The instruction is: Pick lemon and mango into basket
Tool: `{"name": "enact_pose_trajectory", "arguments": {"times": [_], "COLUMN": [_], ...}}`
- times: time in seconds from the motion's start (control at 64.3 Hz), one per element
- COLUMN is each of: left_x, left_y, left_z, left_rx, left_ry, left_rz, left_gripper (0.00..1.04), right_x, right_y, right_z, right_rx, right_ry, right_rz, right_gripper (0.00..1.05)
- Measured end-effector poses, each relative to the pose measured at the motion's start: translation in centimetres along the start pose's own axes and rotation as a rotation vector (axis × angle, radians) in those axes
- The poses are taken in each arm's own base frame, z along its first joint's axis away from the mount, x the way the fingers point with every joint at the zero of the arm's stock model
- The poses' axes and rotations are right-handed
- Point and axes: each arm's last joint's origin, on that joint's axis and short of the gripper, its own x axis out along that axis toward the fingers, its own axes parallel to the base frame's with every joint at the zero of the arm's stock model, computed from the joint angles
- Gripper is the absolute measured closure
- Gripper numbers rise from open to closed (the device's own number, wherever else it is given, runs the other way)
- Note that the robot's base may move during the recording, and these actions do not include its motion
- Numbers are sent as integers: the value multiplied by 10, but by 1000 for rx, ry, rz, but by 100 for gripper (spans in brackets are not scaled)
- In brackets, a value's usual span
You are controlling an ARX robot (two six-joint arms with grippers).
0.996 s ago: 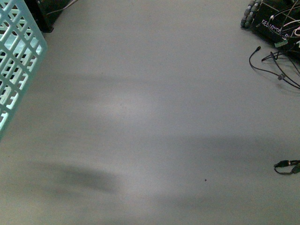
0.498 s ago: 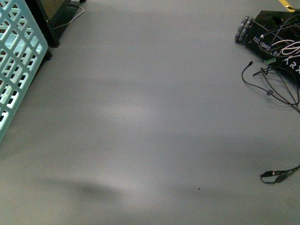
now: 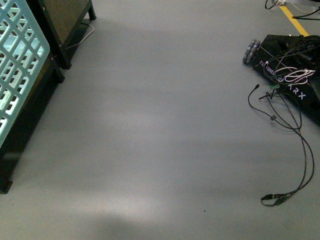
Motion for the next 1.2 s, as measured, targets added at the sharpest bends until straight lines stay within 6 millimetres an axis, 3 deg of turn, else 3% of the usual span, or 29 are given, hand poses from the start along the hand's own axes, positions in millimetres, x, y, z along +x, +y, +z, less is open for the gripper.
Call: {"name": "enact_pose_trajectory", "arguments": {"times": [1.198], "left_x": [-2], "left_y": [-2], "left_z": [-2], "left_rx": [8], "left_ry": [9], "left_rz": [-15], "left_gripper": [100], "right_x": [0], "right_y": [0], "right_z": [0], "right_rx": [0], "right_ry": [0], "right_rz": [-5], "right_gripper": [9]}}
